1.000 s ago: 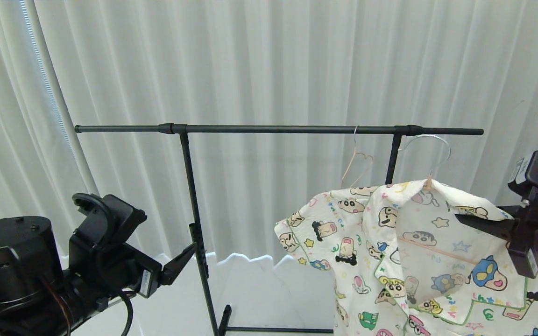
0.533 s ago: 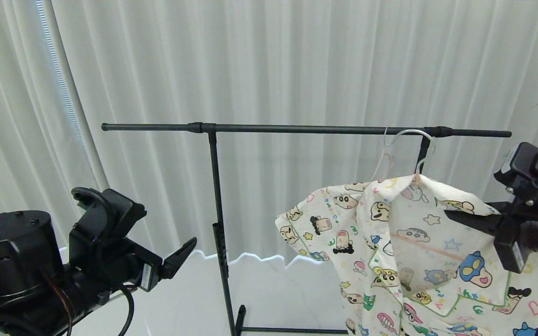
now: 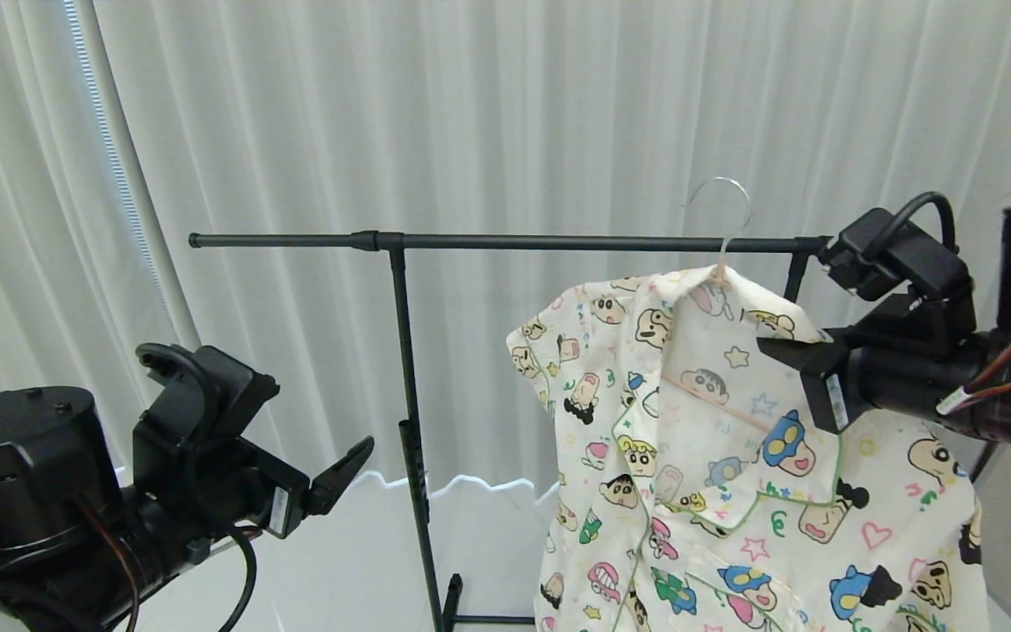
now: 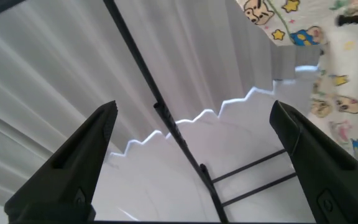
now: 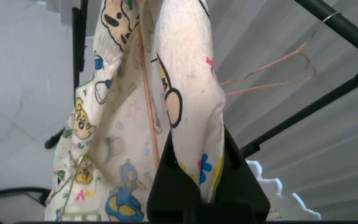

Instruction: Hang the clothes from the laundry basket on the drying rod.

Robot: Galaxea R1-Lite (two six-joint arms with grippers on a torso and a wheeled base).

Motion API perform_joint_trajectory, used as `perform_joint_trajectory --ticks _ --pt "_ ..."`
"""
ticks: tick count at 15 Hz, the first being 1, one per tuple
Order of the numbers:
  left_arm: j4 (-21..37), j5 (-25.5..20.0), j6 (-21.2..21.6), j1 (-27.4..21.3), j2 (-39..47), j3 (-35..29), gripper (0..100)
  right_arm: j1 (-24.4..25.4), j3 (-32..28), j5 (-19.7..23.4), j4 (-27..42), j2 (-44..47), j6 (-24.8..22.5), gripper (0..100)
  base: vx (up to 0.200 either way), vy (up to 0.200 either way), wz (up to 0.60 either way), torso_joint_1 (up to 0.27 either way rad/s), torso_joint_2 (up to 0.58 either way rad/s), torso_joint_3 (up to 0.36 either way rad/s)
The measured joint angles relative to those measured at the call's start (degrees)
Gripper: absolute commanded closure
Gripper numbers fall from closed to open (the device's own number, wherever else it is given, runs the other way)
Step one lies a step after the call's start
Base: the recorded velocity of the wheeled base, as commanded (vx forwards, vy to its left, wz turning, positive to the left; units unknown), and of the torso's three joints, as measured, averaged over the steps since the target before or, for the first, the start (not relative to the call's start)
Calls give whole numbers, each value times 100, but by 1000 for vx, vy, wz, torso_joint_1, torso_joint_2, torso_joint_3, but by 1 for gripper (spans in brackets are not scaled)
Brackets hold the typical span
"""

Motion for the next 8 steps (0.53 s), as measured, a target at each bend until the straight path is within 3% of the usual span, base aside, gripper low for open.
perform_joint_trajectory --ticks 2,5,8 --pt "4 2 329 4 13 -20 0 26 -312 -118 -10 297 121 100 0 0 0 0 0 0" --pt "4 2 336 0 28 -69 0 26 -631 -217 -16 619 272 100 0 0 0 0 0 0" --pt "6 -1 329 -74 24 -78 0 26 -708 -290 -11 777 393 100 200 0 0 -2 -1 7"
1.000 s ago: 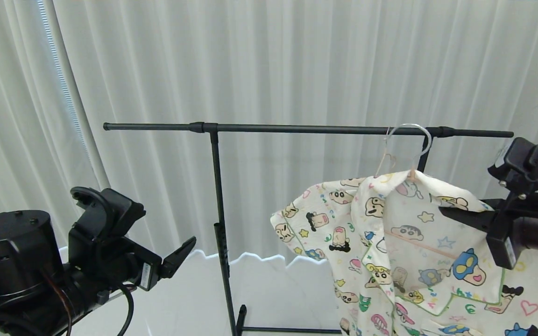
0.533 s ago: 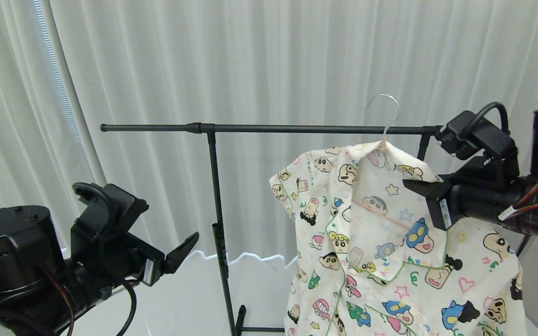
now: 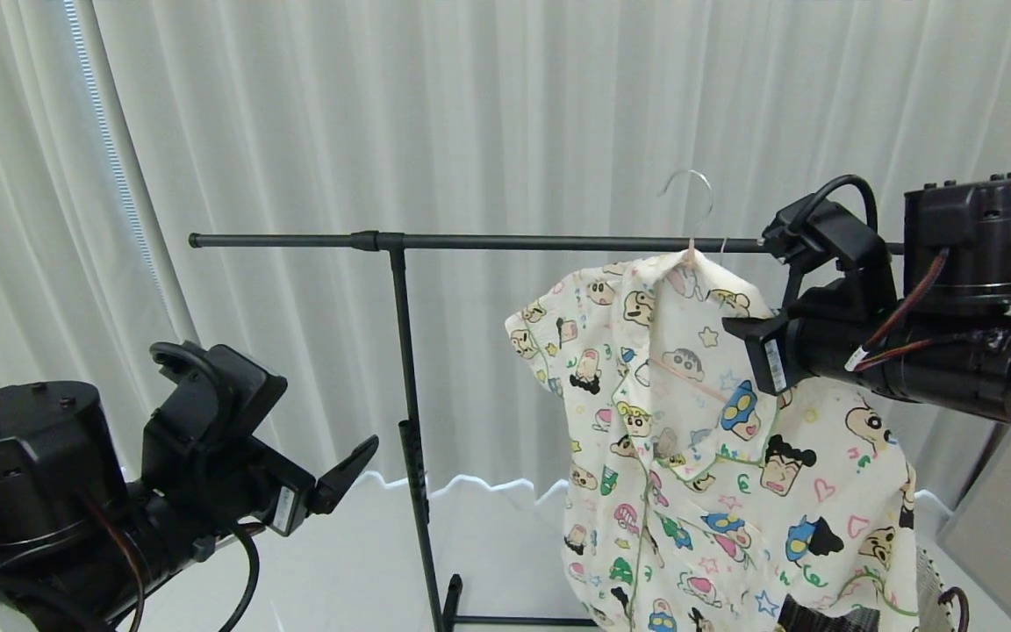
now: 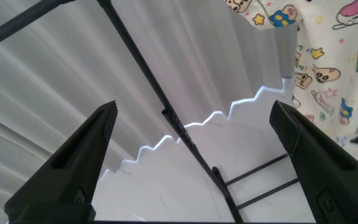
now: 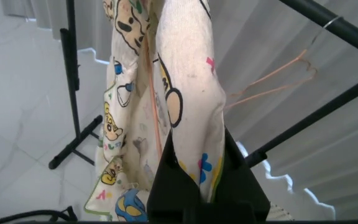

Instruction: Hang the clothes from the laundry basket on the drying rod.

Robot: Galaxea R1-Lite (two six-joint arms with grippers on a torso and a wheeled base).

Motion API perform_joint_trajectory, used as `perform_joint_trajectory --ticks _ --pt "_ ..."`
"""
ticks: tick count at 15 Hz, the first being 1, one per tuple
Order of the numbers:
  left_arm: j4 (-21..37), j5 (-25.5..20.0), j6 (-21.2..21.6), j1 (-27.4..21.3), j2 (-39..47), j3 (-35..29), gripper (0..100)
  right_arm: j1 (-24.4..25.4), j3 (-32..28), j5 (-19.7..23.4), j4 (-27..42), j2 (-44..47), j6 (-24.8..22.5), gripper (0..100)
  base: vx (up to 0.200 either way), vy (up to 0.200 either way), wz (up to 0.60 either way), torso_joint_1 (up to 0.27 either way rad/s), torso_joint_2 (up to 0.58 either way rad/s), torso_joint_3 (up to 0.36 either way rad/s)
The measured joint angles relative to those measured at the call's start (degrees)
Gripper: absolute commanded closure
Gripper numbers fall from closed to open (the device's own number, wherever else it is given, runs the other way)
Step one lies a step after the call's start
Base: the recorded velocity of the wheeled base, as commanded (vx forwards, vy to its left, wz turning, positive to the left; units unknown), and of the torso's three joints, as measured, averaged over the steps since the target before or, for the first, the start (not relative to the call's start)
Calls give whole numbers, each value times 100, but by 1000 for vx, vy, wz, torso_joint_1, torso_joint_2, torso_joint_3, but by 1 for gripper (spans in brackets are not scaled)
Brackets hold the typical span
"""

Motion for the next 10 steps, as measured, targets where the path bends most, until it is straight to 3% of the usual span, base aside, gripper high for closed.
perform_joint_trajectory --ticks 10 --pt "0 -2 -1 -84 6 0 0 2 11 -11 0 133 21 100 200 0 0 5 2 1"
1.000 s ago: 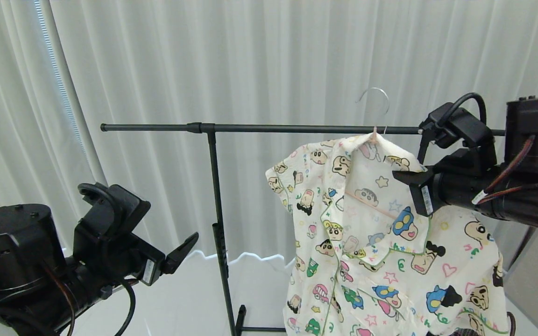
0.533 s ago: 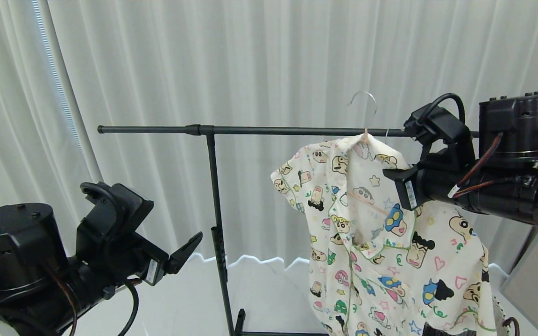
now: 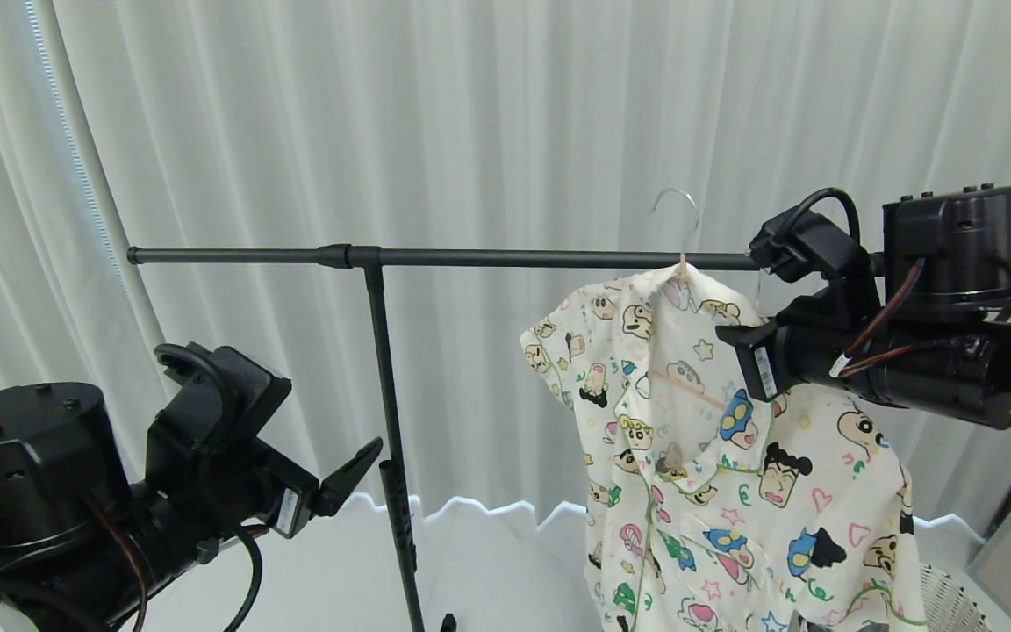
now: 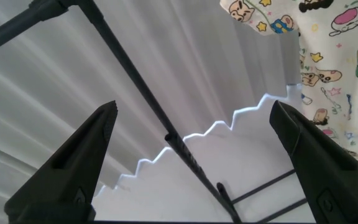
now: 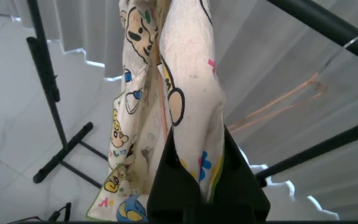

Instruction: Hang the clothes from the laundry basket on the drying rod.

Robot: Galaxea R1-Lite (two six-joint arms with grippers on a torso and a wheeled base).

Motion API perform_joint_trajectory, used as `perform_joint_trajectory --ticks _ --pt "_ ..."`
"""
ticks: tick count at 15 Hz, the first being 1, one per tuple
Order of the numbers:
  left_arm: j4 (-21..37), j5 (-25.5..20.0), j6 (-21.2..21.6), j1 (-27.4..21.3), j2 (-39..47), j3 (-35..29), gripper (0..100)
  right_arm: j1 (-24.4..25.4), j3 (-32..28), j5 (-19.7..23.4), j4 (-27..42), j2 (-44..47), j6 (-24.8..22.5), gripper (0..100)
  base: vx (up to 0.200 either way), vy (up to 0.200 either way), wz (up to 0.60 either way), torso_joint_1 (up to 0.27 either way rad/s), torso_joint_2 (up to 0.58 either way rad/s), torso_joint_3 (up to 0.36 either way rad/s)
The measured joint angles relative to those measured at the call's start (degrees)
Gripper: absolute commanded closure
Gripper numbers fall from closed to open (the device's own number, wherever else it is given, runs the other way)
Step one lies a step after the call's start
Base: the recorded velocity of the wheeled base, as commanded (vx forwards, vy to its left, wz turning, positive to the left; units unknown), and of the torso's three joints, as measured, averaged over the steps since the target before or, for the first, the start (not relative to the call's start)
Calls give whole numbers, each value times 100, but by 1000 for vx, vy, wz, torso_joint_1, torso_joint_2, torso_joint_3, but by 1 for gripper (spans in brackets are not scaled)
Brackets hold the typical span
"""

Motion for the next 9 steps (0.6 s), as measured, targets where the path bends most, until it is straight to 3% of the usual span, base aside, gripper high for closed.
perform_joint_trajectory --ticks 7,9 --pt "0 -2 1 0 9 22 0 -9 24 -200 0 154 301 100 200 0 0 2 2 4" --pt "0 -2 0 -1 13 22 0 -9 27 -197 9 197 304 100 0 0 0 0 0 0"
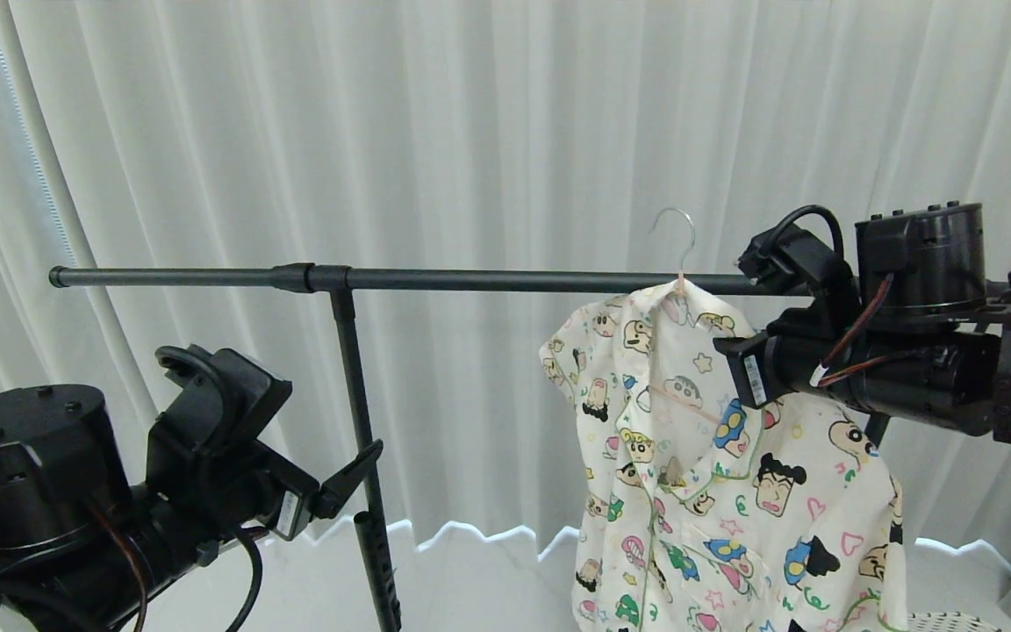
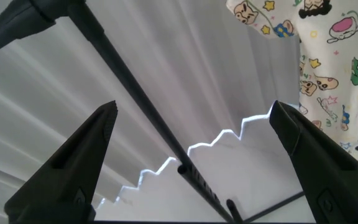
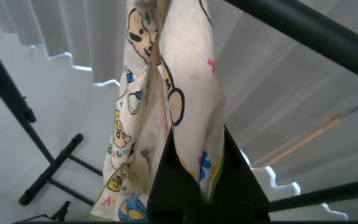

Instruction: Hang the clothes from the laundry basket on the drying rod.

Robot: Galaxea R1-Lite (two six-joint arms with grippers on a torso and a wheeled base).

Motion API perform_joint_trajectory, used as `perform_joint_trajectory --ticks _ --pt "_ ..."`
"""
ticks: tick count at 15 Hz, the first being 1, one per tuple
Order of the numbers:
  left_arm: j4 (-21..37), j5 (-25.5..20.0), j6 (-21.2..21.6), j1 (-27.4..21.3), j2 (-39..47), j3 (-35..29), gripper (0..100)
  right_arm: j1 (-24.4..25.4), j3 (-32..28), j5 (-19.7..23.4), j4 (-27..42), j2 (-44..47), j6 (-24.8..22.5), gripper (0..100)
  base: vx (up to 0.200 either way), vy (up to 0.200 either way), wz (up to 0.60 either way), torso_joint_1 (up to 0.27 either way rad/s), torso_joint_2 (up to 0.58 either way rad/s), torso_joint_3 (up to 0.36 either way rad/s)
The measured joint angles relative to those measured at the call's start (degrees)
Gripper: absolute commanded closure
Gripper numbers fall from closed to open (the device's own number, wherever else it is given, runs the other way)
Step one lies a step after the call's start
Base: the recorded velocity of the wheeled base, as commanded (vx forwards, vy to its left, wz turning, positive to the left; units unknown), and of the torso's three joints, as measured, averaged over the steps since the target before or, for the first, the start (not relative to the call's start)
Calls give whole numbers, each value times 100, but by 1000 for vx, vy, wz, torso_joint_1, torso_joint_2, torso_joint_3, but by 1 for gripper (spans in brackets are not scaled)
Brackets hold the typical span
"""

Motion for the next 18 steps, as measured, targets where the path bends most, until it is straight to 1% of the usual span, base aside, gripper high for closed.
perform_joint_trajectory --ticks 6,9,12,15,18 --pt "0 -5 50 1 28 -28 0 -152 -24 5 -33 240 44 100 0 0 0 0 0 0" --pt "0 -2 204 -38 45 -30 0 -173 -13 5 -38 386 157 100 0 0 0 0 0 0" --pt "2 6 236 -44 78 6 0 -184 -27 5 -38 550 211 100 0 0 0 0 0 0" --pt "0 6 436 -63 98 20 0 -184 -35 7 -38 690 279 100 0 0 0 0 0 0" --pt "0 9 474 -74 108 20 0 -184 -35 5 -35 778 307 100 0 0 0 0 0 0"
